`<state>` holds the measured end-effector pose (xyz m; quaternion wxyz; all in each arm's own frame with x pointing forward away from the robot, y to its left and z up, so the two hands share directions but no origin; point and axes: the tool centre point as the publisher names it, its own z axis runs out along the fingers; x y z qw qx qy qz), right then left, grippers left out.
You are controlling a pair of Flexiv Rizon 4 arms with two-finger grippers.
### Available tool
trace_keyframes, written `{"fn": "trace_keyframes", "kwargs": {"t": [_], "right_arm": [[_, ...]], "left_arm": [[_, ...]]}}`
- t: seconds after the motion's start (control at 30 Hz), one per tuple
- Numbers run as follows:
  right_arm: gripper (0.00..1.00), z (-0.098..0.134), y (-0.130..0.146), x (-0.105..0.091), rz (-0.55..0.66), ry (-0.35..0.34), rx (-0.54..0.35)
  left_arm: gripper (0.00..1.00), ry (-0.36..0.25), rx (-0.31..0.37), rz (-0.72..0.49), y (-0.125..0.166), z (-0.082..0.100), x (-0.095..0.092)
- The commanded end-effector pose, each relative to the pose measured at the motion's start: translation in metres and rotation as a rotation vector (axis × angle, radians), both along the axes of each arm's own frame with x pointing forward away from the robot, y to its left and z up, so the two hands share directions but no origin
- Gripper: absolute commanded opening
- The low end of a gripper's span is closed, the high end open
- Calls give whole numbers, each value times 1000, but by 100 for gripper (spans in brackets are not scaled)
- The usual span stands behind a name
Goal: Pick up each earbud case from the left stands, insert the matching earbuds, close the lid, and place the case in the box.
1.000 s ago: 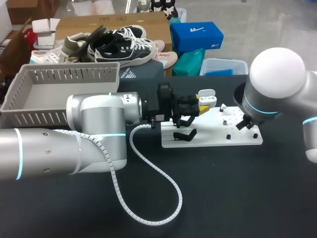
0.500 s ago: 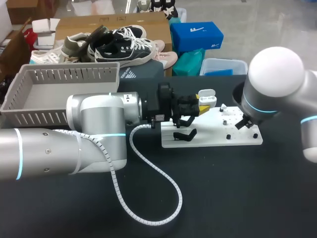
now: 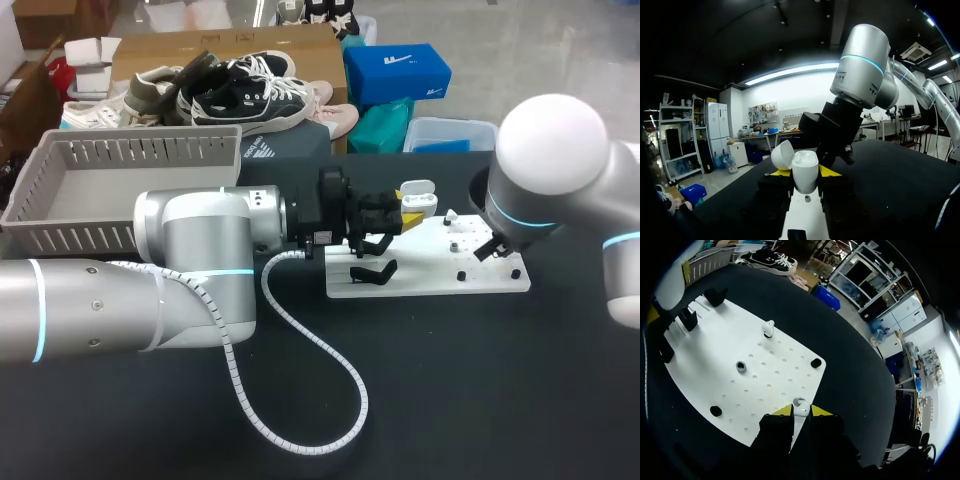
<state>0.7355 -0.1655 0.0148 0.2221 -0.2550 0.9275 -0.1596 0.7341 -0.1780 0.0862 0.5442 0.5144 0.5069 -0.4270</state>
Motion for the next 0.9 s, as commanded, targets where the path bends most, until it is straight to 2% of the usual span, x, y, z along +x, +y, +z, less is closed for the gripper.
{"fn": "trace_keyframes", "kwargs": {"t": [0.03, 0.3, 0.43, 0.9], "right_arm": [[0, 1, 0, 1, -6, -8, 3], [0, 32, -9, -10, -52, -37, 76], [0, 48, -12, -24, -54, -42, 115], [0, 48, -12, -24, -54, -42, 115]], "left_arm": [[0, -2, -3, 2, 0, 0, -1], [0, -2, -3, 2, 0, 0, -1], [0, -2, -3, 2, 0, 0, -1], [0, -2, -3, 2, 0, 0, -1]]}}
